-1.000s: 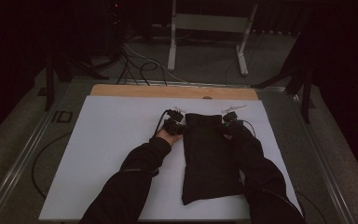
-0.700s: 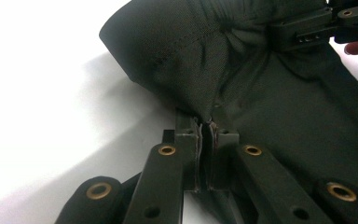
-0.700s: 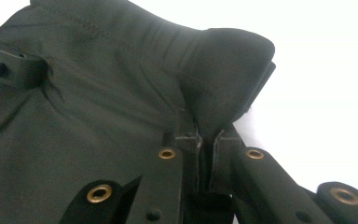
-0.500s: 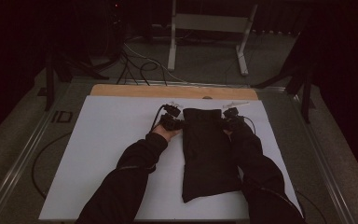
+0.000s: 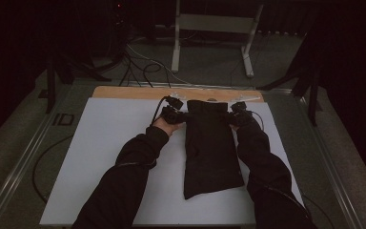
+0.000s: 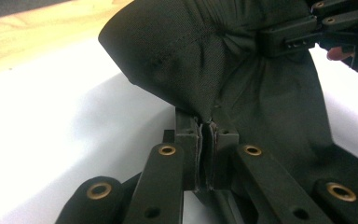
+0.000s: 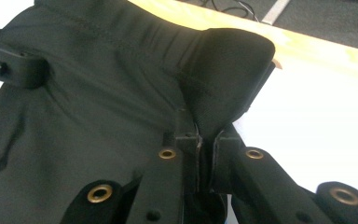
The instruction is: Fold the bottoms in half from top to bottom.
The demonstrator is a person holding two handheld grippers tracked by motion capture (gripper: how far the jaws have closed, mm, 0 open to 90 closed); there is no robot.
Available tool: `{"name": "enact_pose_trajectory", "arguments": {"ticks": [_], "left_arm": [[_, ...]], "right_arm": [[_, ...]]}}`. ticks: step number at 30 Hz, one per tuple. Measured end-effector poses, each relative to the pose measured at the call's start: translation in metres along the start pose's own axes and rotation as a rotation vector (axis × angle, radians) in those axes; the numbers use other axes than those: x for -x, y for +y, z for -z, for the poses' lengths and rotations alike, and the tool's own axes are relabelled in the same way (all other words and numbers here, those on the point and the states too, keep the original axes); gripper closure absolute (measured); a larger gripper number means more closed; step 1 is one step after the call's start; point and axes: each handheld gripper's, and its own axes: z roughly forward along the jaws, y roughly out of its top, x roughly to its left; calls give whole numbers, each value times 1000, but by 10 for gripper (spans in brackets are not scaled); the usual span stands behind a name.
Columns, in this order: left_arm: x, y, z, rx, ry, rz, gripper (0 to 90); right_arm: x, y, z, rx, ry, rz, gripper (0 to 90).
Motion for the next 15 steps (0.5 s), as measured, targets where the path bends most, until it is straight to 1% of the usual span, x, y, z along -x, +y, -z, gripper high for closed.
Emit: {"name": "enact_pose_trajectory", "arguments": {"ticks": [2, 5, 6, 7, 9, 10, 12, 13, 15], "left_arm": [[0, 2, 2, 1, -1, -5, 855], [1, 7, 7, 10, -10, -21, 856], [2, 8, 9, 12, -13, -22, 856], [3, 9, 10, 15, -13, -26, 856], [4, 9, 11, 15, -14, -31, 856], [6, 7, 14, 20, -21, -36, 856], [8, 4, 15, 26, -37, -38, 856], [9, 3, 16, 24, -42, -45, 856], [12, 0, 17, 22, -53, -47, 856]], "right_arm": [[0, 2, 3, 11, 2, 11, 848], [0, 4, 7, 21, 6, 7, 848], [0, 7, 11, 29, 7, 14, 848], [0, 7, 11, 29, 7, 14, 848], [-1, 8, 13, 31, 5, 17, 848], [-4, 9, 17, 36, 4, 32, 848], [-4, 7, 21, 38, 8, 41, 848], [-5, 6, 22, 45, 13, 38, 847], [-6, 2, 26, 45, 16, 48, 848]]}}
